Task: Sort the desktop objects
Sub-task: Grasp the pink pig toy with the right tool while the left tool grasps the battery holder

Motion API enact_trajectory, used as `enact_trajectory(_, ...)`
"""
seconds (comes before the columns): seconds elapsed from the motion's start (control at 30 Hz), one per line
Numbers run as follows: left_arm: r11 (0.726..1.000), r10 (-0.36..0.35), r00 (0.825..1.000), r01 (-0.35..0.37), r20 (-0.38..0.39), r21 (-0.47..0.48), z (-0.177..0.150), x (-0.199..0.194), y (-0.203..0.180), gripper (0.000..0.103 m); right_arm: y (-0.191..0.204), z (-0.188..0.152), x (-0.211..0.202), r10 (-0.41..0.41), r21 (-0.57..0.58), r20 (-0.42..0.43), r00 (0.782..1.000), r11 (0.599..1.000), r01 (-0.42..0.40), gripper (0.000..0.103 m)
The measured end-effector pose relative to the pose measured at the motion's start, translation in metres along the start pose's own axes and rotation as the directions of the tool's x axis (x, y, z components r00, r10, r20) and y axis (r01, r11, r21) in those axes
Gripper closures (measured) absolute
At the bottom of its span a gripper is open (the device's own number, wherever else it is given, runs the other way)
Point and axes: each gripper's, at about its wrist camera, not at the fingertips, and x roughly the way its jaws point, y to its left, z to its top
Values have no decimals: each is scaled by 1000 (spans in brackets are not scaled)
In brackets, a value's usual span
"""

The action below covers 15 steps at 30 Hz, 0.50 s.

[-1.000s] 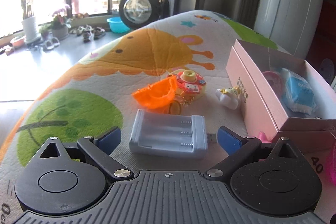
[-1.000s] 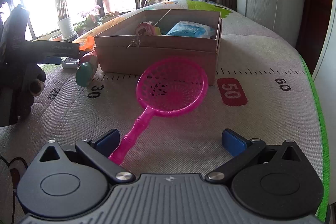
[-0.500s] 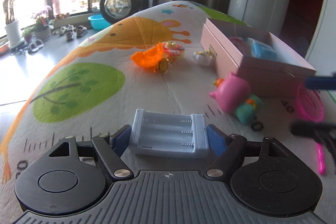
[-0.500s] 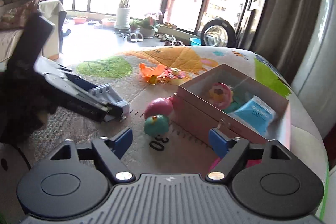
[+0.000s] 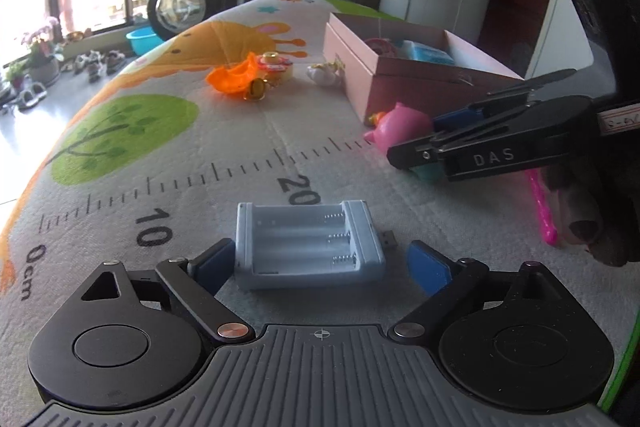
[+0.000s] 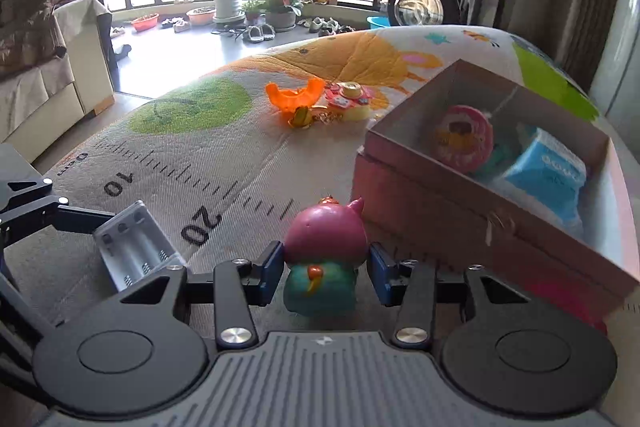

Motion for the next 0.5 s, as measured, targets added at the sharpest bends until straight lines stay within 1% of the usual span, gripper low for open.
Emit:
enact_trajectory(0.13,996,-82,997,82,-15,28,0,2,-18,4,-18,-29,-29,-48,78,-1,999,996,48,58)
enact_trajectory(0.17,995,-98,995,98,-19,33,1,3,-23,4,-22,-36,-35,-67,91,1,998,994,67,57)
enact_trajectory(0.2,994,-99,995,99,-21,37,2,5,-28,3,-26,-44,-41,-82,110,6,997,991,81,57)
enact_trajectory(0.3,997,-64,998,65,-27,29,9,15,-39,3,-32,-59,-55,-87,161,15,996,983,83,57)
enact_trajectory(0.37,999,-49,998,50,-32,19,14,22,-44,3,-32,-66,-59,-81,172,26,996,982,76,57)
enact_trajectory(0.43,999,-22,999,23,-37,37,17,26,-51,3,-30,-70,-61,-80,163,28,996,984,74,57)
enact_trajectory(0.5,997,5,999,-1,-43,75,16,28,-57,3,-27,-73,-63,-86,141,38,996,987,80,56)
